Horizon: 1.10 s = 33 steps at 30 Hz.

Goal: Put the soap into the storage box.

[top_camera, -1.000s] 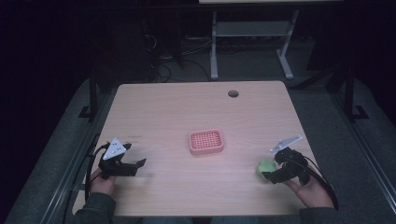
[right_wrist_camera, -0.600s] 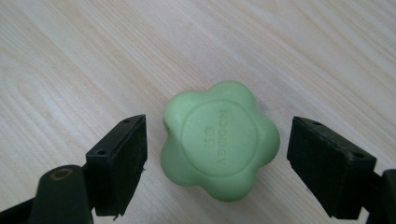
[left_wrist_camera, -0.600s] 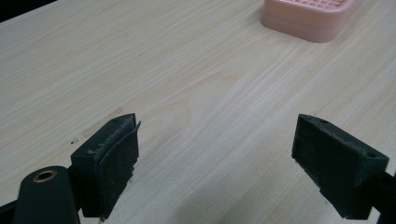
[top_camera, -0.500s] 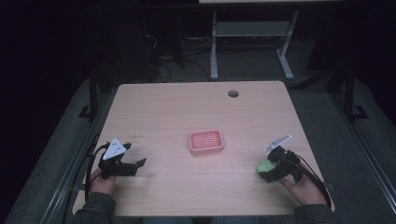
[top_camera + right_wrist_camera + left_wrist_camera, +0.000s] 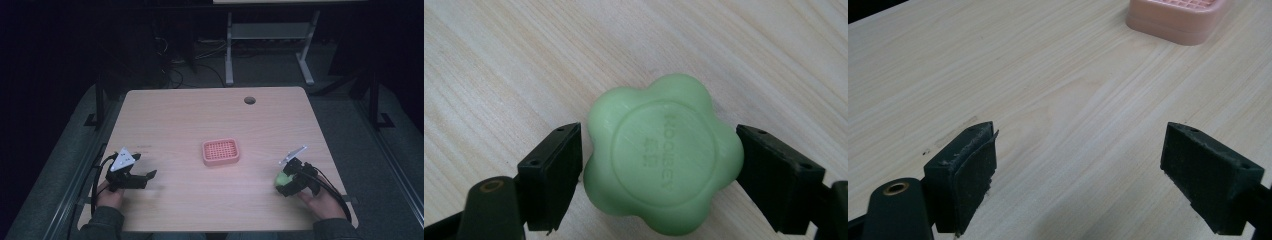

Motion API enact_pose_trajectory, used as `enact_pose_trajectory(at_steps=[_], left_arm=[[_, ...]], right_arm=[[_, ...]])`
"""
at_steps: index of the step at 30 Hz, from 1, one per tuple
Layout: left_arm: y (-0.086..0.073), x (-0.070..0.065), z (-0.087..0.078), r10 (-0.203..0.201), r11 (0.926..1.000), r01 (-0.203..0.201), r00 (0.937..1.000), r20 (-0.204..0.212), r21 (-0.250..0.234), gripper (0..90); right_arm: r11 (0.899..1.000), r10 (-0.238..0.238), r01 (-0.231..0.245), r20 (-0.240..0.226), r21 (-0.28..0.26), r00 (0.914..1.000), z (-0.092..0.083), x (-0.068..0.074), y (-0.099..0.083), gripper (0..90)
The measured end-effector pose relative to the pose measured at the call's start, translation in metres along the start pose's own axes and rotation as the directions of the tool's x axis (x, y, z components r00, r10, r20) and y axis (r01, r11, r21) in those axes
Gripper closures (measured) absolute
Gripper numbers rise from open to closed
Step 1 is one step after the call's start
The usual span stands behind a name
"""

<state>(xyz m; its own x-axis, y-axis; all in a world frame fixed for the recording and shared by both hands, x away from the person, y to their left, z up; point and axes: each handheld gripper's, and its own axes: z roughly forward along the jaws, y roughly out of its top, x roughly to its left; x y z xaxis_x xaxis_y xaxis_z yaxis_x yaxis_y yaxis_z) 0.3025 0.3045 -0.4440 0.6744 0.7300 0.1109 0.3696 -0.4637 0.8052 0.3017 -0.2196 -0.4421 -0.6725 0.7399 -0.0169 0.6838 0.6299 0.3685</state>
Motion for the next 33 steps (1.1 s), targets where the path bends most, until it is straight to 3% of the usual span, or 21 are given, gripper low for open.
enact_pose_trajectory(at_steps=[19,22,33], left_arm=[[-0.0003,0.0006,0.0,-0.003,1.0,0.003,1.0,-0.001,-0.002,14.4],[0.0,0.0009,-0.0005,0.011,0.9999,-0.011,0.9999,-0.001,0.011,14.4],[-0.0002,-0.0009,0.0007,-0.006,1.0,0.006,1.0,0.004,0.006,14.4]], right_arm=[[1.0,0.003,-0.003,0.014,0.009,0.9999,0.0028,0.0004,0.0011,24.4],[1.0,0.005,-0.005,0.015,0.008,0.9999,0.0029,0.0004,0.0011,24.5],[1.0,0.005,-0.005,0.01,0.009,0.9999,0.0029,-0.0001,0.0012,25.4]])
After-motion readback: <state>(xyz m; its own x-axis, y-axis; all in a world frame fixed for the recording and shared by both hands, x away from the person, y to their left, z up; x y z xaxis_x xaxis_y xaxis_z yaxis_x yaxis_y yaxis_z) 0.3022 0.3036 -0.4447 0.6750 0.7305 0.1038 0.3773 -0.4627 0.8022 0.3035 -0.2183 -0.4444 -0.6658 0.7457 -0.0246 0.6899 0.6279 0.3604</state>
